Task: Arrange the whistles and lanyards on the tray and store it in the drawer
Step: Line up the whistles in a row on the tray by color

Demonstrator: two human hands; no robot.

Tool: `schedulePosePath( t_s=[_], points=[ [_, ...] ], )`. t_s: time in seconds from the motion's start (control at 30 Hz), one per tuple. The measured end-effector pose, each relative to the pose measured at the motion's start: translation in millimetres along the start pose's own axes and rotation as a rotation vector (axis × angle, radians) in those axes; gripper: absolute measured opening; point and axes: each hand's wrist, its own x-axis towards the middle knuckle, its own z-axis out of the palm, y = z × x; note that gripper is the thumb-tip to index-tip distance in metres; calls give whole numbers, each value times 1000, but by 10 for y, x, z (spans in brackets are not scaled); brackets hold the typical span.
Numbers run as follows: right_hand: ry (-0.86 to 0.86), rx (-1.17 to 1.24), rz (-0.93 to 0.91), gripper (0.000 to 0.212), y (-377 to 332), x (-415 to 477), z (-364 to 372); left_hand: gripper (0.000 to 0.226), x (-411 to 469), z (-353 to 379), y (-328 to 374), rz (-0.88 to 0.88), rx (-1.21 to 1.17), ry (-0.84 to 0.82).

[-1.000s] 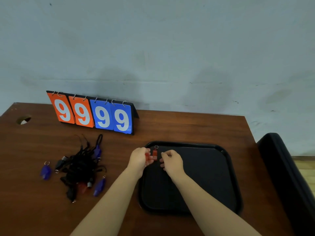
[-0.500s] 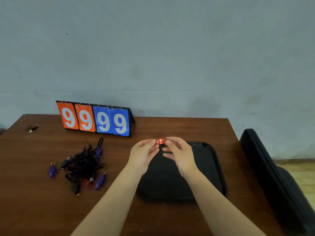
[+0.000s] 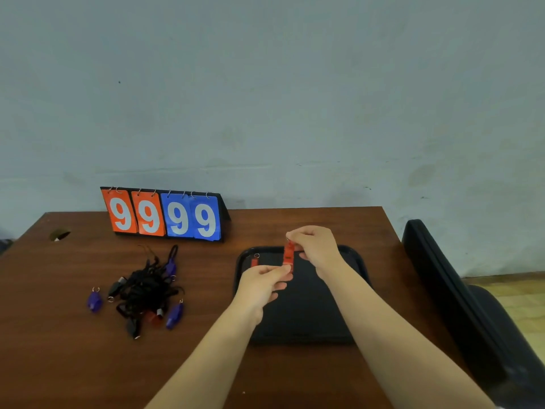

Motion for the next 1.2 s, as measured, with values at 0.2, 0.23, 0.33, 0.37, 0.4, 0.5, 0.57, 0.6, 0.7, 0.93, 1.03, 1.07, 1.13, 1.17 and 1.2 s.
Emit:
schedulePosePath(
  t_s=[0.2, 0.23, 0.33, 0.37, 0.4, 0.5, 0.57, 0.6, 0.7, 0.93, 1.03, 1.07, 1.13, 1.17, 1.2],
  points=[
    [-60, 43, 137, 7, 30, 37, 81, 16, 16, -74, -67, -61, -65, -12],
    [-58, 75, 178, 7, 51, 43, 99, 17, 27, -85, -76, -84, -109, -20],
    [-45, 209, 295, 11, 152, 22, 179, 18, 80, -89, -75, -144, -207, -7],
    [-41, 218, 311, 14, 206, 9, 209, 18, 107, -89, -76, -147, -223, 12],
    [-40, 213, 312, 17, 263, -12, 238, 16, 133, -92, -83, -140, -224, 33],
    [-32, 217, 260, 11, 415, -94, 309, 11, 218, -112, -144, -76, -134, 82],
    [-7, 208, 234, 6, 485, -112, 331, 9, 300, -113, -195, -33, -25, 111],
    [3, 198, 226, 7, 514, -101, 346, 8, 351, -108, -213, -14, 35, 126],
    [45, 159, 233, 8, 580, -5, 402, 10, 507, -85, -232, 79, 209, 194],
    [73, 181, 293, 10, 740, 325, 507, 23, 934, -162, -247, 265, 508, 155],
    [38, 140, 309, 16, 845, 474, 567, 27, 1175, -213, -218, 195, 600, 133],
    [45, 117, 315, 17, 879, 527, 592, 30, 1260, -227, -224, 168, 620, 130],
    [64, 76, 327, 18, 947, 638, 647, 32, 1403, -247, -250, 132, 672, 123],
    [69, 53, 334, 19, 978, 685, 672, 32, 1452, -254, -264, 119, 691, 117],
    [73, 29, 344, 19, 1015, 736, 697, 32, 1499, -261, -285, 110, 702, 110]
  ],
)
